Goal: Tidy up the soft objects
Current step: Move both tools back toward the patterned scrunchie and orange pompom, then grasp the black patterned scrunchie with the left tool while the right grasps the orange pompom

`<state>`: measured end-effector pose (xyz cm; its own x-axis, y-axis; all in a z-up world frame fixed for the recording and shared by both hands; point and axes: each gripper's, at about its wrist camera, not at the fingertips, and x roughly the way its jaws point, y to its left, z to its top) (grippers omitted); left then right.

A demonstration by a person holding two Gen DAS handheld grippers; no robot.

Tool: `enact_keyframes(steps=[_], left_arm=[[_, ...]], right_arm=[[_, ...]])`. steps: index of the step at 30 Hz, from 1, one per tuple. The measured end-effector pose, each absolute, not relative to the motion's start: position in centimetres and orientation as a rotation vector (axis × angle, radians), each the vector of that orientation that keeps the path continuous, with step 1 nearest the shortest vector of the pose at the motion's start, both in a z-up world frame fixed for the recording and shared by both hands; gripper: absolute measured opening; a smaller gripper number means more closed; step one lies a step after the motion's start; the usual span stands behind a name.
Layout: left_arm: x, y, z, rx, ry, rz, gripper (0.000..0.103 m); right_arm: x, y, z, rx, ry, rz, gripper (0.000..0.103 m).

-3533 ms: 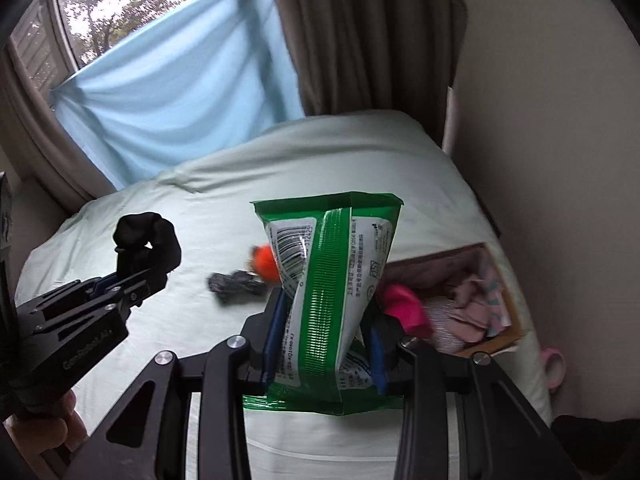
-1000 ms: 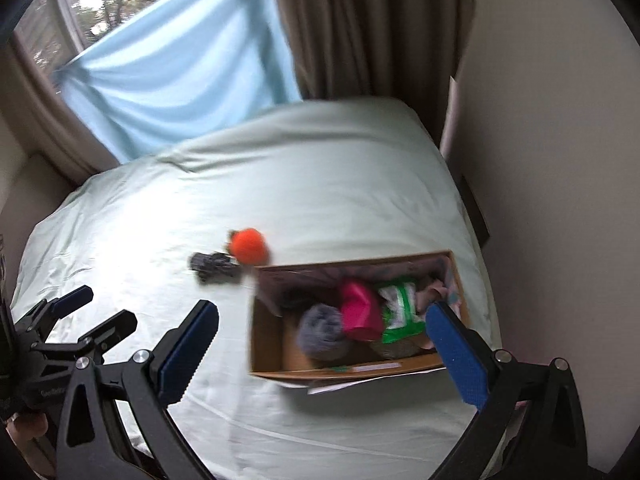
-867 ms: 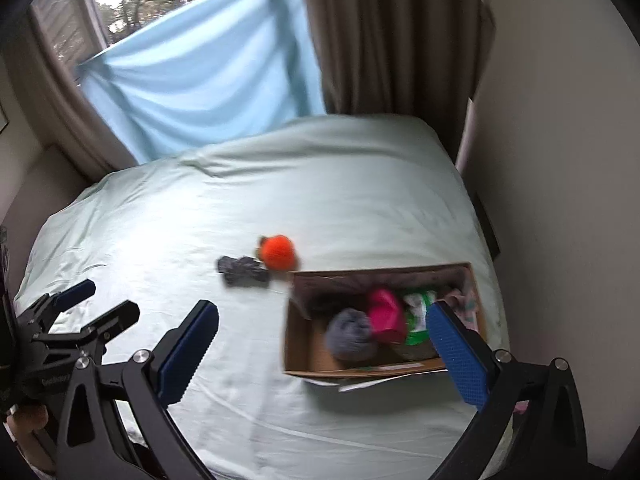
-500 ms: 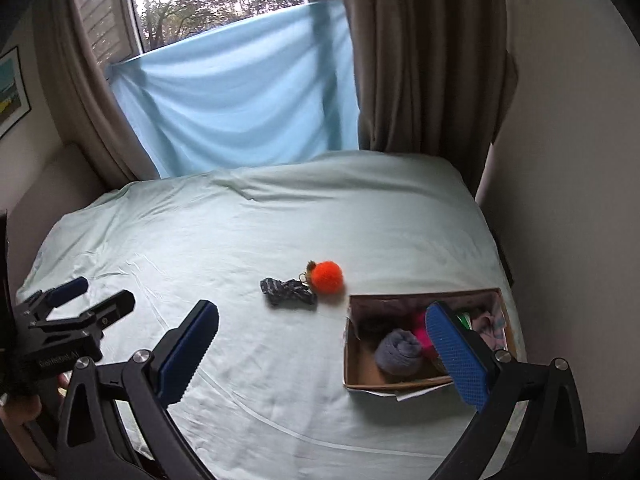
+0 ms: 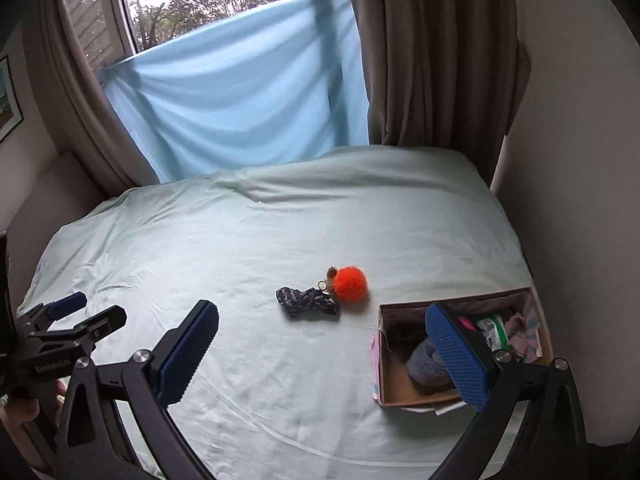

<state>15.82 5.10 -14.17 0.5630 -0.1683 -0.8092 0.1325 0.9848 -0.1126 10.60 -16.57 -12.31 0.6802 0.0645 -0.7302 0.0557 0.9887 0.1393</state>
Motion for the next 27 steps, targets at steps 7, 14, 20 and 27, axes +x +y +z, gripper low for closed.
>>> enact_keyframes(steps=[7, 14, 20, 27], left_arm=[[21.5, 3.9, -17.9, -0.033, 1.002, -0.226, 0.102], [27.3, 0.9, -24.2, 0.011, 1.029, -0.327, 0.102], [31.8, -2.6, -31.0, 0.104, 1.067, -0.410, 0.102], [34.9, -6.8, -38.1, 0.229, 1.083, -0.519, 0.102]], right_arm=[[16.8, -17.7, -15.4, 0.182, 0.875, -0.015, 0.103], [23.7, -18.9, -21.0, 0.213, 0.938, -0.016, 0.103], [28.9, -19.7, -27.4, 0.257, 1.014, -0.022, 0.103], [33.4, -20.6, -34.1, 0.294, 1.111, -0.045, 0.103]])
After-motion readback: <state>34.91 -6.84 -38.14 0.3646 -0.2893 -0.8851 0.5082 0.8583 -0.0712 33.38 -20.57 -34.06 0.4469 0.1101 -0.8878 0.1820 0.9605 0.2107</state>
